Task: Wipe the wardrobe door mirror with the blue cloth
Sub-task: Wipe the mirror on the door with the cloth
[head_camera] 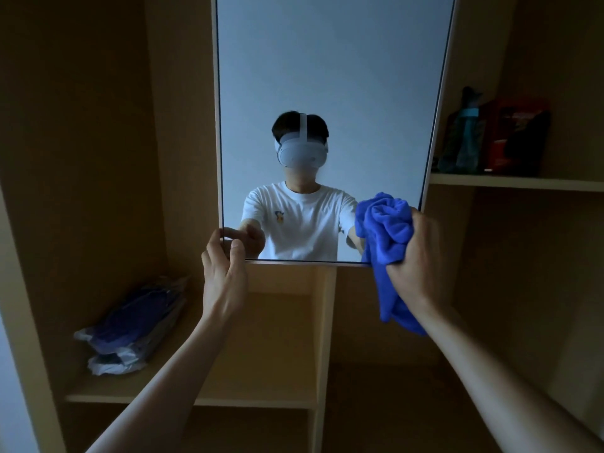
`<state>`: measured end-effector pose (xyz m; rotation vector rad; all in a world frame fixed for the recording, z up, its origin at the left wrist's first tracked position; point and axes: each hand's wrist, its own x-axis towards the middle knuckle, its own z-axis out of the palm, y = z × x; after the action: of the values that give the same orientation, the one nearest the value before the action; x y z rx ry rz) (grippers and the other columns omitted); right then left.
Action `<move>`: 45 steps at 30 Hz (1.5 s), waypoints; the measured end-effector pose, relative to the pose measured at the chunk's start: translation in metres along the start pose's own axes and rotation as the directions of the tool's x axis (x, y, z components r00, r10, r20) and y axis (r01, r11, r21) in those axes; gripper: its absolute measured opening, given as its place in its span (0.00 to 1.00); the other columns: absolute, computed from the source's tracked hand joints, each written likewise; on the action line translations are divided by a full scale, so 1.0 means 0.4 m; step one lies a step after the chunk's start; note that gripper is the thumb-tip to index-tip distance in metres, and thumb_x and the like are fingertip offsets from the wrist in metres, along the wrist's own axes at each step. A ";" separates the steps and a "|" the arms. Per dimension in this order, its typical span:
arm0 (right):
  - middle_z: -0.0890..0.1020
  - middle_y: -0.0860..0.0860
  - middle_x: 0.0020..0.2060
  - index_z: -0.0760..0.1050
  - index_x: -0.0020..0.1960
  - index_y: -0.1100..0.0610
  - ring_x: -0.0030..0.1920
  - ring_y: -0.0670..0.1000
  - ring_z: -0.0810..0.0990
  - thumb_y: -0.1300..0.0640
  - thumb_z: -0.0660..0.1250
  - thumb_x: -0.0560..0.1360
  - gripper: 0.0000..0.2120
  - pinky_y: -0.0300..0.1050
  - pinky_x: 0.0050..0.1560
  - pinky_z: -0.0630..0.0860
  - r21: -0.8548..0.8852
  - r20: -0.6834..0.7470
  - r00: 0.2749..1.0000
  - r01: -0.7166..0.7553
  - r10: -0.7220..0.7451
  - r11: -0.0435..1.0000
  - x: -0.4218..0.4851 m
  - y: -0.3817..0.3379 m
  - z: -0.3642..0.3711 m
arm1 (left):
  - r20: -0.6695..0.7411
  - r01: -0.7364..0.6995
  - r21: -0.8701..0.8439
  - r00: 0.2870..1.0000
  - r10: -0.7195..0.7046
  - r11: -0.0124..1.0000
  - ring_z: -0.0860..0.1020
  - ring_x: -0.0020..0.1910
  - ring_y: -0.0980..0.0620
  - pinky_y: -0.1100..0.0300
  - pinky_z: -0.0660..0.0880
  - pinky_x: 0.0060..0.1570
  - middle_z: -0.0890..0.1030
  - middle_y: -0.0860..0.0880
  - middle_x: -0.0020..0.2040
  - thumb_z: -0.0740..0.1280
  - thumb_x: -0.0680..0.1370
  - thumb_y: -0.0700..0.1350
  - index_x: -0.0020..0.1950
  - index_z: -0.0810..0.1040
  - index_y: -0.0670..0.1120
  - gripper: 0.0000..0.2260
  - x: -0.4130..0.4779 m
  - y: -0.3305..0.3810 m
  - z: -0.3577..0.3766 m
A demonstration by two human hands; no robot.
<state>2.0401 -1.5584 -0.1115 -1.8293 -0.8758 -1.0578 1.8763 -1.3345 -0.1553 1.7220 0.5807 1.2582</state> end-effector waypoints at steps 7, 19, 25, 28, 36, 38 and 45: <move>0.82 0.53 0.50 0.76 0.60 0.60 0.48 0.48 0.81 0.41 0.68 0.78 0.23 0.43 0.48 0.78 0.090 -0.079 0.993 -0.078 0.086 0.993 -0.017 -0.010 -0.009 | -0.001 0.020 0.017 1.000 -0.020 1.000 0.68 0.72 0.49 0.56 0.63 0.62 0.65 0.48 0.77 0.55 0.86 0.52 0.81 0.60 0.52 0.22 0.008 0.007 -0.012; 0.78 0.53 0.52 0.73 0.63 0.58 0.50 0.51 0.80 0.46 0.69 0.78 0.20 0.52 0.44 0.79 0.149 -0.051 0.989 -0.132 0.141 0.980 -0.037 -0.101 0.103 | 0.026 0.016 0.025 1.000 -0.017 1.000 0.73 0.67 0.48 0.48 0.70 0.67 0.70 0.48 0.74 0.54 0.86 0.54 0.77 0.64 0.52 0.20 0.016 0.012 -0.040; 0.76 0.54 0.53 0.72 0.67 0.60 0.52 0.55 0.79 0.56 0.66 0.79 0.18 0.53 0.47 0.78 0.099 0.034 0.996 -0.091 0.088 0.991 -0.052 -0.213 0.187 | 0.052 0.031 -0.040 0.998 -0.029 0.999 0.73 0.69 0.47 0.41 0.71 0.69 0.70 0.47 0.73 0.52 0.87 0.52 0.75 0.66 0.52 0.18 0.024 0.007 -0.051; 0.77 0.56 0.53 0.73 0.67 0.62 0.51 0.55 0.79 0.58 0.69 0.78 0.19 0.46 0.45 0.76 0.128 0.027 0.998 -0.053 0.050 0.990 -0.066 -0.293 0.220 | 0.069 0.042 -0.089 0.997 -0.036 0.995 0.73 0.67 0.47 0.40 0.71 0.68 0.72 0.47 0.70 0.52 0.84 0.55 0.72 0.68 0.52 0.18 0.023 0.011 -0.057; 0.76 0.55 0.58 0.69 0.70 0.60 0.56 0.54 0.79 0.53 0.66 0.82 0.20 0.48 0.51 0.78 0.148 0.120 0.993 0.002 -0.020 0.989 -0.081 -0.425 0.316 | 0.124 0.079 -0.193 0.991 -0.056 0.978 0.79 0.60 0.47 0.41 0.73 0.66 0.80 0.47 0.59 0.46 0.85 0.60 0.57 0.76 0.53 0.22 0.028 0.015 -0.082; 0.76 0.54 0.58 0.69 0.70 0.60 0.55 0.52 0.79 0.50 0.66 0.82 0.21 0.46 0.50 0.78 0.129 0.127 0.991 0.026 -0.042 0.991 -0.079 -0.433 0.322 | 0.154 0.093 -0.224 0.986 -0.058 0.970 0.79 0.62 0.47 0.42 0.74 0.66 0.81 0.45 0.60 0.44 0.81 0.66 0.62 0.78 0.51 0.29 0.029 0.016 -0.085; 0.74 0.50 0.59 0.68 0.69 0.54 0.54 0.49 0.77 0.47 0.67 0.79 0.23 0.43 0.52 0.77 0.227 0.240 0.966 0.040 -0.096 0.973 -0.074 -0.425 0.319 | 0.206 0.158 -0.351 0.975 -0.089 0.923 0.73 0.73 0.47 0.44 0.66 0.74 0.76 0.47 0.72 0.48 0.73 0.76 0.75 0.71 0.54 0.40 0.019 0.029 -0.079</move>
<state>1.9241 -1.3782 -0.1241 -1.7761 -1.1658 -0.7455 1.8485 -1.3219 -0.1389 1.4446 0.3141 1.0267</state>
